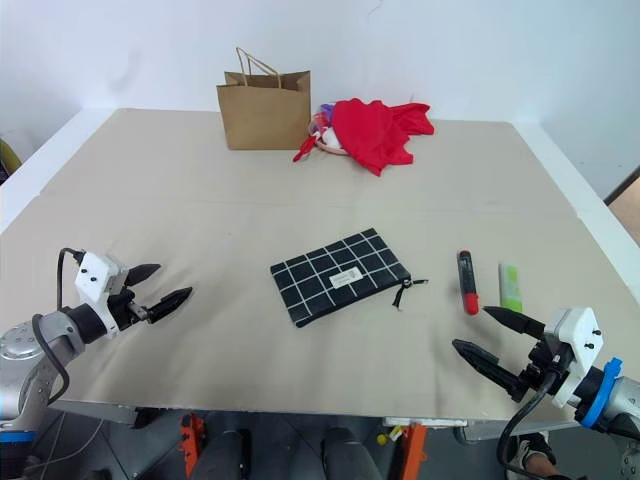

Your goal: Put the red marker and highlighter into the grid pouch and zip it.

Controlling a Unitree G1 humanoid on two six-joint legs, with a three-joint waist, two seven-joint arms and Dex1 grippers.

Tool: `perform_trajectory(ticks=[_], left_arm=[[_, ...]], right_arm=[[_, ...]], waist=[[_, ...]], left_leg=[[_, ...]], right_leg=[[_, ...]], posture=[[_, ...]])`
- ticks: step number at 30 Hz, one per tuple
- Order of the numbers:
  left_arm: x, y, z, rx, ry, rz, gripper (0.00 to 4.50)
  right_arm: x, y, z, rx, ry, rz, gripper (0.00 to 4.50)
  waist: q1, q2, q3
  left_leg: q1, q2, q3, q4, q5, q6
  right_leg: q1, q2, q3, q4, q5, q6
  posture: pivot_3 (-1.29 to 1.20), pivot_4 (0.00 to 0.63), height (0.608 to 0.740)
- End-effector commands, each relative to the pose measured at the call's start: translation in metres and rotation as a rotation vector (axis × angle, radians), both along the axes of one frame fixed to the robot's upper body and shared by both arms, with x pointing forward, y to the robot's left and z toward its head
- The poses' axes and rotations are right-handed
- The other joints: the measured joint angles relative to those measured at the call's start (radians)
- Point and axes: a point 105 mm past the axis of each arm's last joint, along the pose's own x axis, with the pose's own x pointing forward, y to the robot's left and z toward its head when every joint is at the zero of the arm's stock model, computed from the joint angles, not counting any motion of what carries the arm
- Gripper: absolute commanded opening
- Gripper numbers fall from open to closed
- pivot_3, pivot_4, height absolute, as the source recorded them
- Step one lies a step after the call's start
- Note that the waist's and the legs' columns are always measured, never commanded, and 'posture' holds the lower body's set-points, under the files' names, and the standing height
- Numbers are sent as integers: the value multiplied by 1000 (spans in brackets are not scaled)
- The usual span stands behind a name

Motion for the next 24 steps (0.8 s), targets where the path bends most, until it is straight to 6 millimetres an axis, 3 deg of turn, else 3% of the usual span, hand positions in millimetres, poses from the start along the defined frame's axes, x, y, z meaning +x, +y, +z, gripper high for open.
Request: perform_trajectory(ticks=[1,9,17,20,24], left_arm=[[0,-4,13,15,-46,-52,4500],[-7,-21,10,-2,-20,-191,4500],[-1,-30,12,24,-28,-261,4500],[0,-48,16,54,-66,-342,4500],[-5,-85,16,120,-116,-522,4500]], right_arm=[[2,3,6,-11,-24,47,4465],[7,14,-2,5,-15,130,4465],[8,20,-3,1,-12,149,4465],[17,35,6,64,-21,150,4465],[47,62,29,182,-74,113,4465]], waist=[[0,0,0],[0,0,0],[0,0,0],[0,0,0],[-3,1,0]], left_leg=[[0,0,0,0,0,0],[0,0,0,1,0,0],[0,0,0,1,0,0],[0,0,0,1,0,0],[0,0,0,1,1,0]], right_leg=[[0,0,0,0,0,0],[1,0,0,0,0,0],[1,0,0,0,0,0],[1,0,0,0,0,0],[1,0,0,0,2,0]], posture=[[0,150,739],[0,150,739],[0,150,739],[0,150,739],[0,150,739]])
